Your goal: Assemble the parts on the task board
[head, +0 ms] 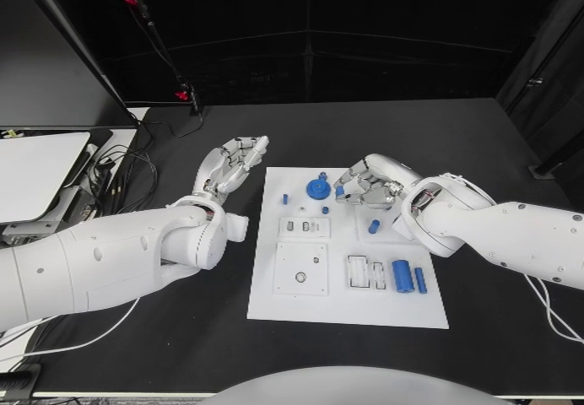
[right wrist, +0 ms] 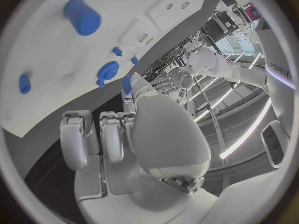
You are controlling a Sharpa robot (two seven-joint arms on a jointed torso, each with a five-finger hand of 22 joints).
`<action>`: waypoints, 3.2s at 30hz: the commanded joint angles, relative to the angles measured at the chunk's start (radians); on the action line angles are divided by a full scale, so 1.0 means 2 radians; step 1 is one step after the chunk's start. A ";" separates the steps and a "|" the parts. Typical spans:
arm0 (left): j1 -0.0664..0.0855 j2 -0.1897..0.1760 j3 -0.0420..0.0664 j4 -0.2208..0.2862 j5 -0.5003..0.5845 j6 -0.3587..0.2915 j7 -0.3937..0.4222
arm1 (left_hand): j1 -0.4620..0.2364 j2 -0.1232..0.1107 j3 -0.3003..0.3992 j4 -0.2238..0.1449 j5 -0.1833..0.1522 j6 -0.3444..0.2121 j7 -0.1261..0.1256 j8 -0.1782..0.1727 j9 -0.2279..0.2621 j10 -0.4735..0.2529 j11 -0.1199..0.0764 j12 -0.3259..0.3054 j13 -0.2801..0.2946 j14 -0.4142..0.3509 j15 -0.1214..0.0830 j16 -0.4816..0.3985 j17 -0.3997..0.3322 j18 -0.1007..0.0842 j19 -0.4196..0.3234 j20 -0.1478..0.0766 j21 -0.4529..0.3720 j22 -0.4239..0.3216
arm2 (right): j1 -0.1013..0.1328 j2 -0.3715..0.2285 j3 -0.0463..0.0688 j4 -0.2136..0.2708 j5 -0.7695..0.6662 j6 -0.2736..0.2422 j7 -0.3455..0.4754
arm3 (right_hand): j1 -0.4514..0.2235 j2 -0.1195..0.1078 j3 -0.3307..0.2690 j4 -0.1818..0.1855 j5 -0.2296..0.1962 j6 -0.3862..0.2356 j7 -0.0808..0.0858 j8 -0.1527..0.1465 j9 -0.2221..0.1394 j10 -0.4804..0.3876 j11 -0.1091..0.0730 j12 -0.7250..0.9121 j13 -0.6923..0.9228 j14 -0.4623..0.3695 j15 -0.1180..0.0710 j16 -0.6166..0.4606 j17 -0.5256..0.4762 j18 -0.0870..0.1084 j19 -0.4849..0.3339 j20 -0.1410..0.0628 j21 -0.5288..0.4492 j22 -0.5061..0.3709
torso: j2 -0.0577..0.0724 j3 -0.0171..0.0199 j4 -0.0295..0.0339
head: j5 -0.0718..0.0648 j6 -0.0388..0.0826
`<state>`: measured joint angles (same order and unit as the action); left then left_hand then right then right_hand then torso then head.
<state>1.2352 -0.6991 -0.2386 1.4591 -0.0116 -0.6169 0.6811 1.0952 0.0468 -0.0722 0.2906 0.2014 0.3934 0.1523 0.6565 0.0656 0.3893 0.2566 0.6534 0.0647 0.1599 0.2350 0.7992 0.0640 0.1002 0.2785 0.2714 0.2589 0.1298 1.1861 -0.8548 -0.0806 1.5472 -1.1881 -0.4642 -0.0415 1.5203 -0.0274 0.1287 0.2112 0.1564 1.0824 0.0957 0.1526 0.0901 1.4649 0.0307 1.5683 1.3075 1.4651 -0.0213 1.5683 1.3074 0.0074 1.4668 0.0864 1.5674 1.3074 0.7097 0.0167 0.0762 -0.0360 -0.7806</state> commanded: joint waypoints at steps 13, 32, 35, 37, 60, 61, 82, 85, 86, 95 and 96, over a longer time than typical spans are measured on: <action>0.001 0.000 0.000 0.002 -0.003 0.002 0.123 | 0.001 0.007 -0.005 0.000 0.004 0.004 0.069 -0.004 0.000 0.004 -0.001 0.001 0.000 0.002 0.002 0.001 0.000 0.005 -0.001 0.003 0.002 0.001 | -0.005 0.042 0.000 0.022 -0.044 0.012 -0.100 | 0.000 0.003 0.000 -0.006 0.004 0.016 0.005 -0.001 0.000 0.053 0.005 0.001 0.132 0.053 0.005 0.001 0.132 -0.004 0.052 0.005 0.002 0.132 | 0.000 0.0001 -0.0017 | 0.006 -0.009; 0.001 0.000 0.000 0.002 -0.003 0.002 0.123 | 0.001 0.007 -0.005 0.000 0.004 0.004 0.069 -0.004 0.000 0.004 -0.001 0.001 0.000 0.002 0.002 0.001 0.000 0.005 -0.001 0.003 0.002 0.001 | -0.036 0.060 0.000 0.033 -0.094 0.005 -0.177 | -0.004 0.003 -0.001 -0.010 0.014 0.015 0.009 -0.008 -0.003 0.053 0.009 0.001 0.132 0.053 0.008 0.001 0.132 -0.004 0.052 0.008 0.002 0.132 | 0.000 0.0003 -0.0014 | 0.005 -0.014; 0.001 0.000 0.000 0.002 -0.003 0.002 0.123 | 0.002 0.007 -0.006 0.000 0.004 0.004 0.069 -0.004 0.000 0.004 -0.001 0.001 0.000 0.003 0.002 0.001 0.000 0.005 -0.001 0.003 0.002 0.001 | -0.039 0.062 0.000 0.030 -0.098 0.002 -0.180 | -0.005 0.002 -0.001 -0.010 0.015 0.014 0.009 -0.010 -0.003 0.053 0.010 0.001 0.132 0.053 0.008 0.001 0.132 -0.004 0.052 0.008 0.002 0.132 | 0.000 0.0003 -0.0011 | 0.004 -0.015; 0.001 0.001 0.000 0.002 -0.003 0.002 0.123 | 0.002 0.007 -0.006 0.000 0.004 0.004 0.069 -0.004 0.000 0.004 -0.001 0.001 0.000 0.003 0.002 0.001 0.000 0.005 -0.001 0.003 0.002 0.001 | -0.040 0.063 0.000 0.029 -0.101 0.001 -0.181 | -0.005 0.002 -0.001 -0.010 0.015 0.014 0.009 -0.010 -0.003 0.053 0.010 0.001 0.132 0.053 0.008 0.001 0.132 -0.004 0.052 0.008 0.002 0.132 | 0.000 0.0002 -0.0013 | 0.004 -0.015; 0.001 0.002 0.000 0.000 -0.003 0.002 0.123 | 0.002 0.007 -0.006 0.000 0.004 0.004 0.069 -0.004 0.000 0.004 -0.001 0.001 0.000 0.003 0.002 0.001 0.000 0.005 -0.001 0.003 0.002 0.001 | -0.044 0.067 0.000 0.024 -0.100 -0.006 -0.168 | -0.010 0.002 -0.003 -0.010 0.015 0.011 0.011 -0.015 -0.005 0.053 0.012 0.001 0.132 0.053 0.010 0.001 0.132 -0.004 0.052 0.010 0.002 0.132 | 0.000 0.0005 -0.0002 | 0.003 -0.018; 0.001 0.002 0.000 0.000 -0.003 0.002 0.123 | 0.002 0.007 -0.006 0.000 0.004 0.004 0.069 -0.004 0.000 0.004 -0.001 0.001 0.000 0.003 0.002 0.001 0.000 0.005 -0.001 0.003 0.002 0.001 | -0.044 0.067 0.000 0.024 -0.100 -0.006 -0.167 | -0.010 0.002 -0.003 -0.010 0.015 0.011 0.011 -0.015 -0.005 0.053 0.012 0.001 0.132 0.053 0.010 0.001 0.132 -0.004 0.052 0.010 0.002 0.132 | 0.000 0.0007 -0.0002 | 0.004 -0.018; 0.001 0.002 0.000 0.000 -0.003 0.002 0.122 | 0.004 0.008 -0.006 0.000 0.005 0.004 0.069 -0.004 0.000 0.004 -0.001 0.001 0.000 0.003 0.002 0.001 0.000 0.005 -0.001 0.004 0.002 0.001 | -0.047 0.072 0.000 0.020 -0.099 0.012 -0.175 | -0.017 -0.005 -0.007 -0.012 0.012 -0.001 0.021 -0.028 -0.010 0.053 0.020 0.001 0.132 0.053 0.014 0.001 0.132 -0.004 0.052 0.014 0.002 0.132 | 0.000 0.0003 -0.0013 | 0.003 -0.020; 0.001 0.002 0.000 0.001 -0.003 0.002 0.122 | 0.005 0.008 -0.007 0.000 0.006 0.004 0.069 -0.004 0.000 0.004 -0.001 0.001 0.000 0.003 0.002 0.001 0.000 0.005 -0.001 0.004 0.002 0.001 | -0.047 0.073 0.000 0.020 -0.098 0.014 -0.176 | -0.020 -0.011 -0.010 -0.014 0.009 -0.012 0.028 -0.037 -0.012 0.053 0.026 0.001 0.132 0.053 0.019 0.001 0.132 -0.004 0.052 0.017 0.002 0.132 | 0.000 0.0003 -0.0014 | 0.003 -0.020; 0.001 0.002 0.000 0.001 -0.003 0.003 0.122 | 0.005 0.008 -0.007 0.000 0.006 0.004 0.069 -0.004 0.000 0.004 -0.001 0.001 0.000 0.003 0.002 0.001 0.000 0.005 -0.001 0.004 0.002 0.001 | -0.047 0.073 0.000 0.020 -0.098 0.014 -0.176 | -0.020 -0.012 -0.010 -0.015 0.008 -0.016 0.030 -0.040 -0.012 0.053 0.027 0.001 0.132 0.053 0.021 0.001 0.132 -0.004 0.052 0.019 0.002 0.132 | 0.000 0.0003 -0.0015 | 0.003 -0.019; 0.001 0.001 0.000 0.001 -0.003 0.003 0.121 | 0.005 0.009 -0.007 0.000 0.006 0.004 0.069 -0.004 0.000 0.004 -0.001 0.001 0.000 0.003 0.002 0.001 0.000 0.005 -0.001 0.004 0.003 0.001 | -0.048 0.073 0.000 0.021 -0.099 0.014 -0.174 | -0.026 -0.027 -0.015 -0.017 -0.001 -0.060 0.043 -0.045 -0.013 0.053 0.040 0.001 0.132 0.053 0.032 0.001 0.132 -0.004 0.052 0.029 0.002 0.132 | 0.000 0.0000 -0.0013 | 0.003 -0.018; 0.001 0.001 0.000 0.001 -0.003 0.003 0.121 | 0.005 0.009 -0.007 0.000 0.006 0.004 0.069 -0.004 0.000 0.004 -0.001 0.001 0.000 0.003 0.002 0.001 0.000 0.005 -0.001 0.004 0.003 0.001 | -0.048 0.073 0.000 0.021 -0.100 0.014 -0.174 | -0.026 -0.028 -0.016 -0.017 -0.002 -0.061 0.043 -0.045 -0.013 0.053 0.040 0.001 0.132 0.053 0.033 0.001 0.132 -0.004 0.052 0.030 0.002 0.132 | 0.000 0.0001 -0.0013 | 0.003 -0.018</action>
<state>1.2353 -0.6972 -0.2386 1.4594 -0.0116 -0.6168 0.6811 1.1058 0.0573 -0.0785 0.2916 0.2089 0.3934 0.1523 0.6528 0.0656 0.3929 0.2530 0.6534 0.0646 0.1627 0.2378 0.7992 0.0640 0.1002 0.2749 0.2751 0.2588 0.1295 1.0901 -0.7089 -0.0802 1.5890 -1.3846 -0.4489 -0.3863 1.4676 -0.0744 0.1027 0.1775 0.1584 0.9668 0.1824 0.0657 0.0643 1.4667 0.1039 1.5683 1.3075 1.4669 0.0377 1.5683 1.3075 0.0074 1.4645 0.1384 1.5674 1.3073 0.7091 0.0171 0.0736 -0.0301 -0.8179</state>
